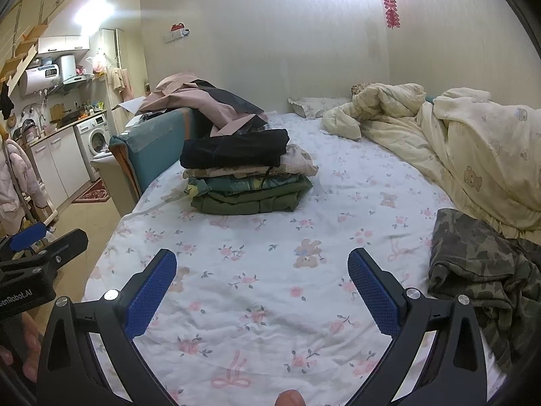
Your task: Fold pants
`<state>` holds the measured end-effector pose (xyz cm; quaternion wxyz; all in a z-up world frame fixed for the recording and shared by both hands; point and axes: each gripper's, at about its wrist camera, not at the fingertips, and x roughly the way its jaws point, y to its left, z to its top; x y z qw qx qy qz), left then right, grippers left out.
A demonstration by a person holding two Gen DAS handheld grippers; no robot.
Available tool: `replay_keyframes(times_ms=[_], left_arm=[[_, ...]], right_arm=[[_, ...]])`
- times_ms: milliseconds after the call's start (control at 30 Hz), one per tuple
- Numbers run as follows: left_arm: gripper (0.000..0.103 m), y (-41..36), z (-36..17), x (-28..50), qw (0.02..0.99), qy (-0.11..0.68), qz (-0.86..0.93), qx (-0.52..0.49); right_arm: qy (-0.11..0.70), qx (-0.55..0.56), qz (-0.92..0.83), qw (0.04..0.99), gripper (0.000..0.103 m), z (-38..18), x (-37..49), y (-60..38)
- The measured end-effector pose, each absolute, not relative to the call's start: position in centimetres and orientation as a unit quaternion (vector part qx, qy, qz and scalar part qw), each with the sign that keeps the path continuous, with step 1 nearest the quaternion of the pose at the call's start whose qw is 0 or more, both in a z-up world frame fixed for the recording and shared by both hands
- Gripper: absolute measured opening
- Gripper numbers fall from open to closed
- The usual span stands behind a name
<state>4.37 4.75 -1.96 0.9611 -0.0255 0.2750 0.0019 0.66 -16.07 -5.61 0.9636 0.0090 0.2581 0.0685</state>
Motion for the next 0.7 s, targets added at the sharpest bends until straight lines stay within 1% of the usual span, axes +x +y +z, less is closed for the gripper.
replay_keyframes(times_ms=[700], left_arm=[[0.103, 5.04, -2.16, 4.24, 0.961, 0.276, -0.001, -0.026]], right_arm=[[0.26, 0.006, 0.07, 0.963, 0.103, -5.48, 0.94, -16.09]])
